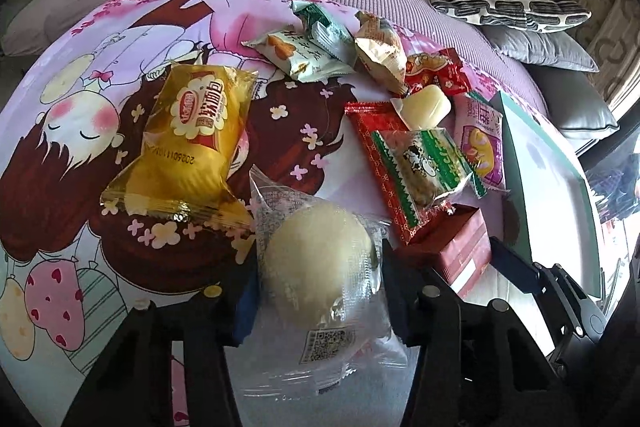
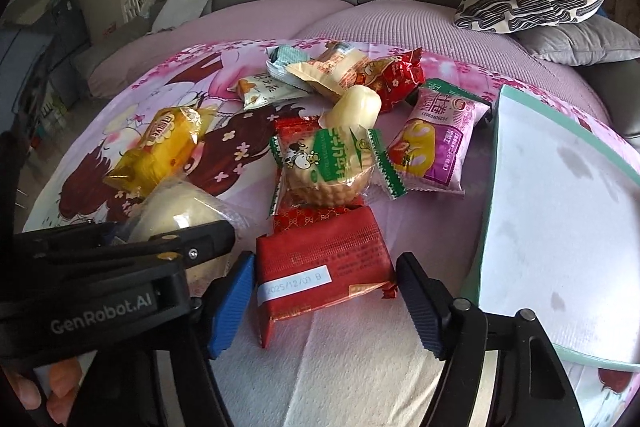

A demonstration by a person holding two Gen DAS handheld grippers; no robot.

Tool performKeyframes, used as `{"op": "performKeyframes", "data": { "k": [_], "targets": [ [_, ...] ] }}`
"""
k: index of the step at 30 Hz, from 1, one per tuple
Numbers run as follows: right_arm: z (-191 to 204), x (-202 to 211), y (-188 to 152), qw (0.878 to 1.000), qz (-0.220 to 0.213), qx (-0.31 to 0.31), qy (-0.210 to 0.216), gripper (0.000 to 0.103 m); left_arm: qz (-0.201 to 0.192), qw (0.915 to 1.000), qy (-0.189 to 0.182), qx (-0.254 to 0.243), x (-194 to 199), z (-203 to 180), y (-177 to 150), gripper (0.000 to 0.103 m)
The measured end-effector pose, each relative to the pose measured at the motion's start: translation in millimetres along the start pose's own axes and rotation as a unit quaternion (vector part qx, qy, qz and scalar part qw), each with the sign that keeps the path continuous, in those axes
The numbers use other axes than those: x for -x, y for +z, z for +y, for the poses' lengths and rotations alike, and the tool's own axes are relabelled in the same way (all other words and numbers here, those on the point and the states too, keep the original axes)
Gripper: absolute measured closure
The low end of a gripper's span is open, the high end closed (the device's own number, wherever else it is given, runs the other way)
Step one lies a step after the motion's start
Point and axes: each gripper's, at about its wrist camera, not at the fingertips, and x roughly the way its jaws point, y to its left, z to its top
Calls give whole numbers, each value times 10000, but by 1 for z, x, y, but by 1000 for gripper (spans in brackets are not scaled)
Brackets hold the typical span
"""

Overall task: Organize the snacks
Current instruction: 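Grasp the red wafer box with the right gripper while the left grasps the cream bun, then carry both snacks into the tray and open both grippers to release them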

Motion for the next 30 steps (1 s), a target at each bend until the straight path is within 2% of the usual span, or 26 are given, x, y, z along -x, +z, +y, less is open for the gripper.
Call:
{"op": "performKeyframes", "data": {
  "k": [10,23,26,30],
  "targets": [
    [-1,7,2,10000,-77,-5,-33,35,-288,9995,-72,44,14,3,4,51],
    [-9,44,11,9974,-696,-198,-11,36,-1019,9944,-274,3,44,-7,11,51],
    [-14,53,13,9961,-838,-273,-23,36,-1064,9936,-375,11,46,-10,12,51],
    [-26,52,15,9957,-805,-419,-158,36,-1076,9929,-500,-82,46,-19,13,51]
  ]
}}
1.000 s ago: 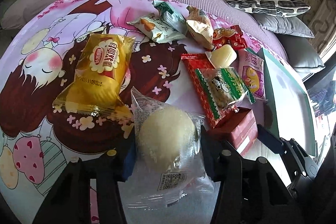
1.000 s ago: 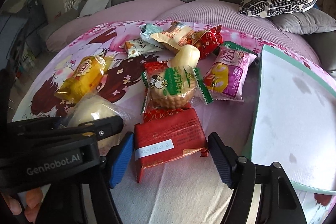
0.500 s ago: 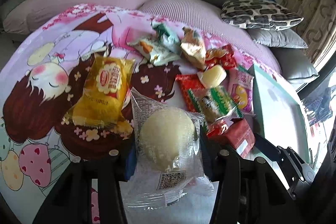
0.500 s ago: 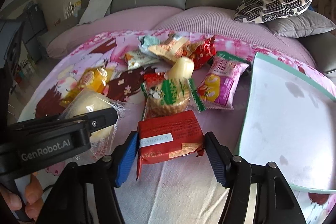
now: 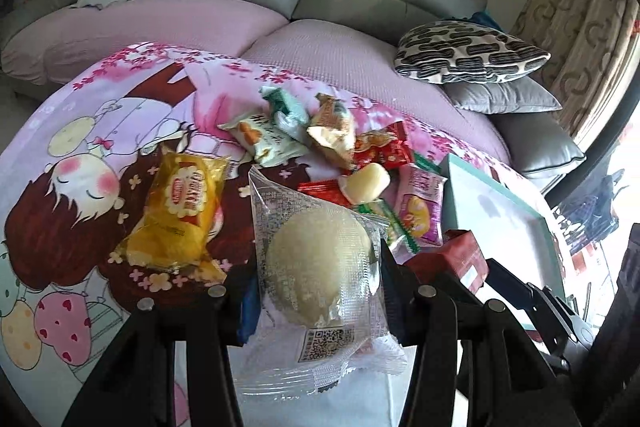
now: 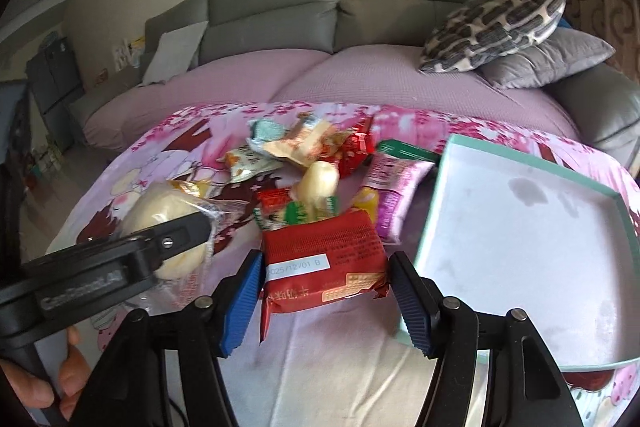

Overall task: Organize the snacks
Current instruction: 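Carry both snacks into the tray and open both grippers to release them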

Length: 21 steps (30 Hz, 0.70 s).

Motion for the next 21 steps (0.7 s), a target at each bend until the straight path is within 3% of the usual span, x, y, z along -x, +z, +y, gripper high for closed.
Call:
{"op": "performKeyframes", "data": {
  "k": [12,21],
  "targets": [
    [-93,22,8,9895,-275,-1142,-847,36,66,9973,-455,-574,-13,-57,5,51],
    [-191,47,-6,9558,-373,-2194,-1923,36,144,9866,-997,-1285,-31,-136,24,51]
  ]
}}
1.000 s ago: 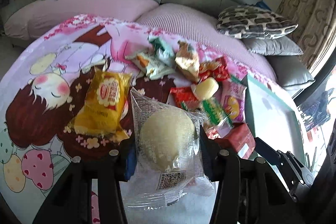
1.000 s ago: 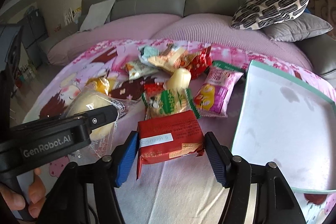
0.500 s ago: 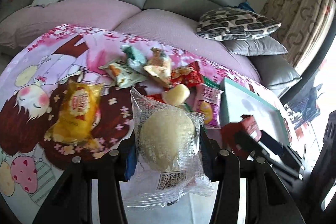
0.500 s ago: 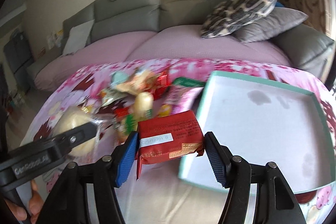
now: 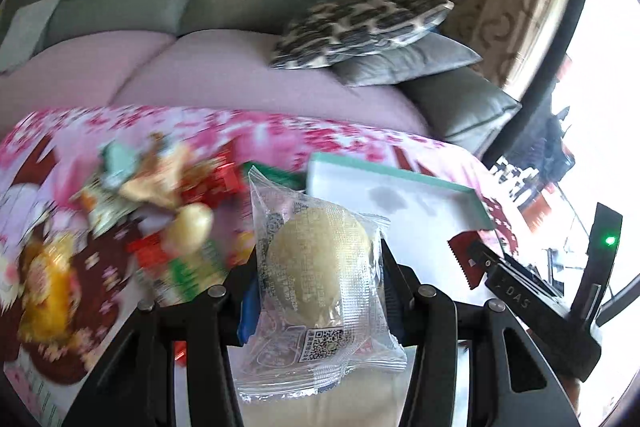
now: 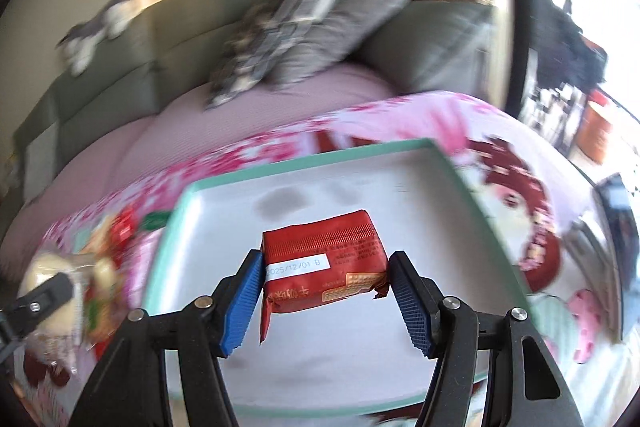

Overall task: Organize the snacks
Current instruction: 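Carry both snacks into the tray and open both grippers to release them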

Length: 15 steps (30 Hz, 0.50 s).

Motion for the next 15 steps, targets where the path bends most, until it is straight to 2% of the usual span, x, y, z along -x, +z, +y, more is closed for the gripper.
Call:
{"op": "performKeyframes", "data": {
  "k": [7,15],
  "targets": [
    [-45,-8,10,9977,-61,-397,-553,36,114,9993,-225,-290,-43,-41,26,51],
    [-60,-26,12,9970,22,-473,-610,36,603,9979,-99,-230,-92,-52,31,51]
  ]
}}
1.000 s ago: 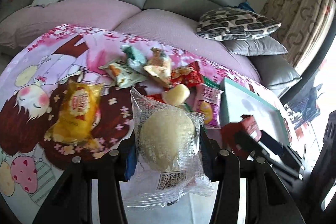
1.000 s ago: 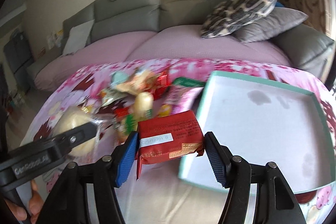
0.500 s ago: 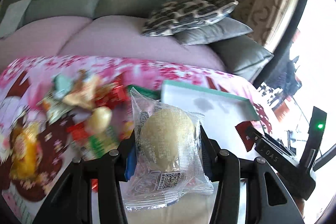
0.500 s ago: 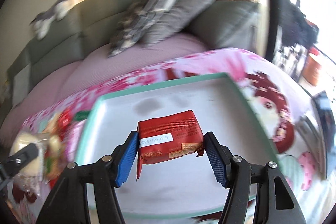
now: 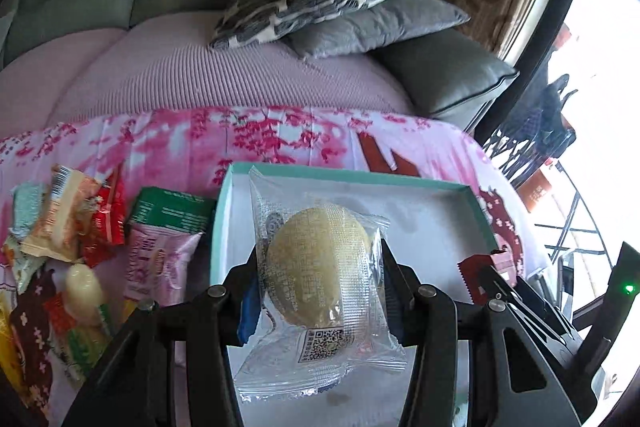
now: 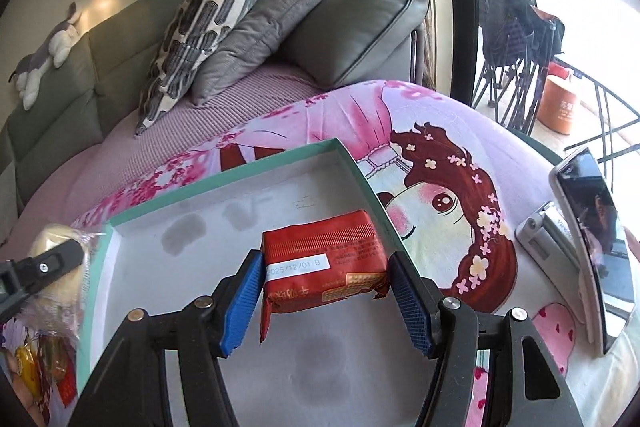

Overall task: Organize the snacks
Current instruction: 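Carry both snacks into the tray and open both grippers to release them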

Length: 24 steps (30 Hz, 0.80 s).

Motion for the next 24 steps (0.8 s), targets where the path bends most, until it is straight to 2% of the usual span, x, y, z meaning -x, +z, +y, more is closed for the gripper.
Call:
{"op": "performKeyframes", "data": {
  "k": [11,19,20,22,23,24],
  "targets": [
    [-4,-24,-4,9996,281,-33,-20,36,620,9978,200,119,-53,6,-7,51],
    [-1,-27,-4,9995,296,38,-89,35,622,9976,265,114,-61,8,-7,50],
    [-1,-28,-4,9995,299,48,-97,34,628,9976,271,110,-65,6,-5,49],
    [0,-29,-4,9995,307,83,-88,32,643,9975,288,103,-65,5,-4,36],
    [1,-30,-4,9994,311,98,-83,31,651,9973,334,94,-65,4,-4,25],
    [2,-30,-5,9994,312,132,-81,30,626,9973,384,84,-64,4,-5,22]
  ]
}}
